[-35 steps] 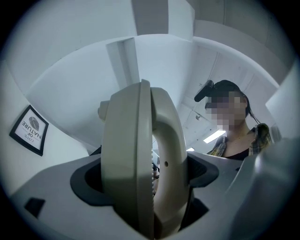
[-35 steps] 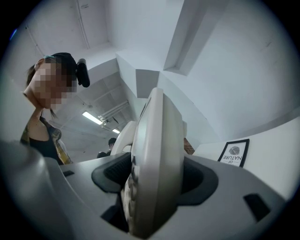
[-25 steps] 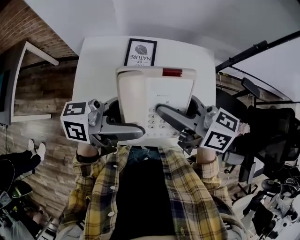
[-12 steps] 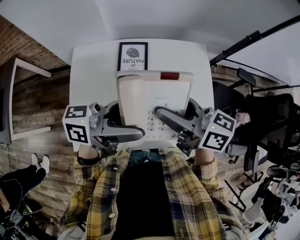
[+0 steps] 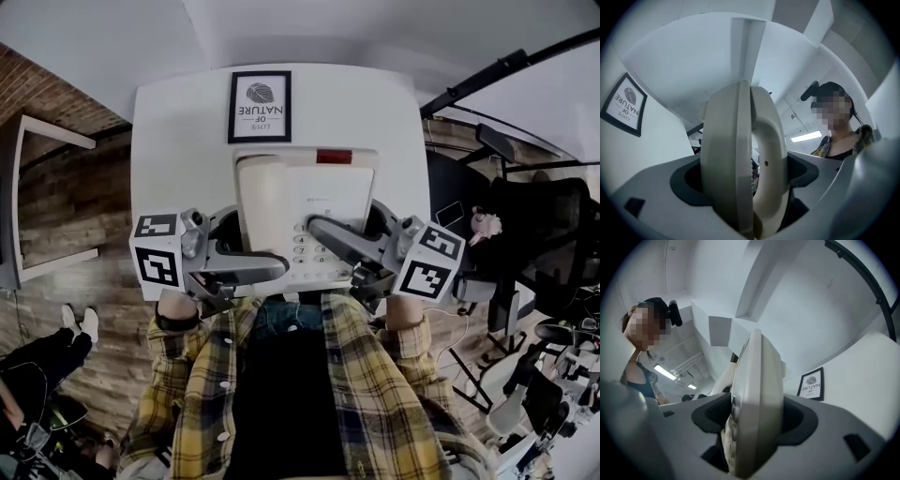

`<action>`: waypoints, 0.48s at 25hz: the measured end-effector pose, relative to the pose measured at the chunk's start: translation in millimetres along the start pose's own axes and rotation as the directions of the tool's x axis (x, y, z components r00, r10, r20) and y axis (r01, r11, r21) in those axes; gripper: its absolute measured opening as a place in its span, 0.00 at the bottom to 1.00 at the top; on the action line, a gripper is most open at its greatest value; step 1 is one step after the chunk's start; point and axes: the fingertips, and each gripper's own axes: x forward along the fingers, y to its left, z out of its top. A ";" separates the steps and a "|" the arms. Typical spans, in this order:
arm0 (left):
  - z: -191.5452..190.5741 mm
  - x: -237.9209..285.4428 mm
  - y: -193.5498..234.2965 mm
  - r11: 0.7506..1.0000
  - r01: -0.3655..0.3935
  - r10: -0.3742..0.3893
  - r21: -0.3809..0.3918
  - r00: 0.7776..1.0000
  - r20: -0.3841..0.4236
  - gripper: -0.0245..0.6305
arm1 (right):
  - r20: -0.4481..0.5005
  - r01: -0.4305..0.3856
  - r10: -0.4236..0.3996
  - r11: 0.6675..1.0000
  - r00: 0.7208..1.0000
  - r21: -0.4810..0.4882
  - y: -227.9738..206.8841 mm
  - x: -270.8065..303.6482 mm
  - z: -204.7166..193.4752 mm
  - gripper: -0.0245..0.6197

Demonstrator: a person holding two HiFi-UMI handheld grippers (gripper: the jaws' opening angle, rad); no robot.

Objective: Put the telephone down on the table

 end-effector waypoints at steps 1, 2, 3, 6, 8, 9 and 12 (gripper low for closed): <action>-3.0 -0.7 3.4 1.000 -0.002 0.003 -0.014 1.000 0.002 0.69 | -0.003 0.005 -0.005 1.000 1.000 0.011 -3.1 0.0 -3.6 0.47; -5.9 -1.3 6.6 1.000 -0.004 0.004 -0.028 1.000 0.005 0.69 | -0.006 0.011 -0.011 1.000 1.000 0.021 -6.1 0.0 -7.1 0.47; -8.6 -2.1 9.4 0.999 -0.005 0.006 -0.042 1.000 0.008 0.69 | -0.010 0.015 -0.015 0.999 1.000 0.031 -8.7 0.0 -10.4 0.47; -14.9 -5.2 16.7 0.997 -0.010 0.011 -0.070 1.000 0.011 0.69 | -0.025 0.023 -0.021 0.998 0.999 0.055 -15.4 1.7 -19.0 0.47; -18.4 -6.8 23.0 0.997 -0.015 0.016 -0.082 1.000 0.010 0.69 | -0.034 0.026 -0.024 0.997 0.999 0.068 -21.3 3.2 -24.2 0.47; -20.5 -7.5 26.6 0.996 -0.018 0.019 -0.089 1.000 0.011 0.69 | -0.037 0.029 -0.026 0.997 0.999 0.077 -24.7 3.8 -27.1 0.47; -28.7 -8.3 38.6 0.992 -0.030 0.032 -0.122 0.999 0.013 0.69 | -0.050 0.039 -0.034 0.993 0.998 0.112 -36.1 3.9 -37.7 0.47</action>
